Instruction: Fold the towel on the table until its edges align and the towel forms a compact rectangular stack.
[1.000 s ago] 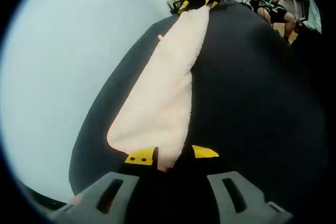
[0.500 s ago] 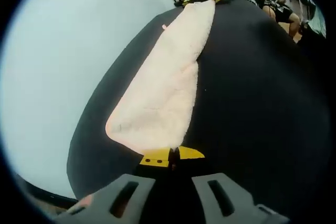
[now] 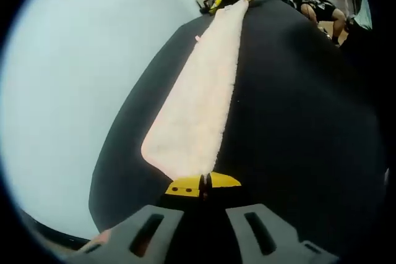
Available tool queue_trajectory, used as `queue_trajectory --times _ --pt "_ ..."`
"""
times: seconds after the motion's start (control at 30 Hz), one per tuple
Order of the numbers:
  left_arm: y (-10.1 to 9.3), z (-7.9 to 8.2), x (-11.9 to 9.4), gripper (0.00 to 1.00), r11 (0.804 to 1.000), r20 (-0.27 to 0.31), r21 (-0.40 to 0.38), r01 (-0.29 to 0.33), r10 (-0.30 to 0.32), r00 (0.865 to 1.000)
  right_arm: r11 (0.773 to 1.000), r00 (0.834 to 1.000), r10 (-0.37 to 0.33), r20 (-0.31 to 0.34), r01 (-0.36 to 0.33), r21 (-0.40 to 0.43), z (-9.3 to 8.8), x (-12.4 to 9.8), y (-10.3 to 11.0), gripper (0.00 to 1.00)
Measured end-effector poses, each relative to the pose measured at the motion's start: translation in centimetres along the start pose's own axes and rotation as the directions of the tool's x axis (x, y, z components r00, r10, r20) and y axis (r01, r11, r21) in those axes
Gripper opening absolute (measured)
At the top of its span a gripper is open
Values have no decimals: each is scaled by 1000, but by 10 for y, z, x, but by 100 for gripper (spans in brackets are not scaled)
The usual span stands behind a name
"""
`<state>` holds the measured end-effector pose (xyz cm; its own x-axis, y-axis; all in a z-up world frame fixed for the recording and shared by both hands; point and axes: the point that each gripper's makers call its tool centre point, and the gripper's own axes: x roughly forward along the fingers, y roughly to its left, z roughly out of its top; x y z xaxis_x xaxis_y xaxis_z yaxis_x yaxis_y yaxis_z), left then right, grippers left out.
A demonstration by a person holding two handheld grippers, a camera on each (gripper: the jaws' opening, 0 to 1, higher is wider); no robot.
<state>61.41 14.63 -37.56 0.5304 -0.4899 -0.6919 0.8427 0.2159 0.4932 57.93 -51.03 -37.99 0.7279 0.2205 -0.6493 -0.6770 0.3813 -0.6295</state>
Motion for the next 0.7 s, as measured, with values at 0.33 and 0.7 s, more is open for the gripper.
queue_trajectory --times 0.33,0.7 --pt "-12 -3 -16 22 999 -33 -34 3 -5 999 925 996 78 35 -85 371 -1 -11 28 21" --pt "50 -7 -36 19 742 -81 -653 -154 134 988 483 994 -91 61 -9 876 3 -24 -42 20"
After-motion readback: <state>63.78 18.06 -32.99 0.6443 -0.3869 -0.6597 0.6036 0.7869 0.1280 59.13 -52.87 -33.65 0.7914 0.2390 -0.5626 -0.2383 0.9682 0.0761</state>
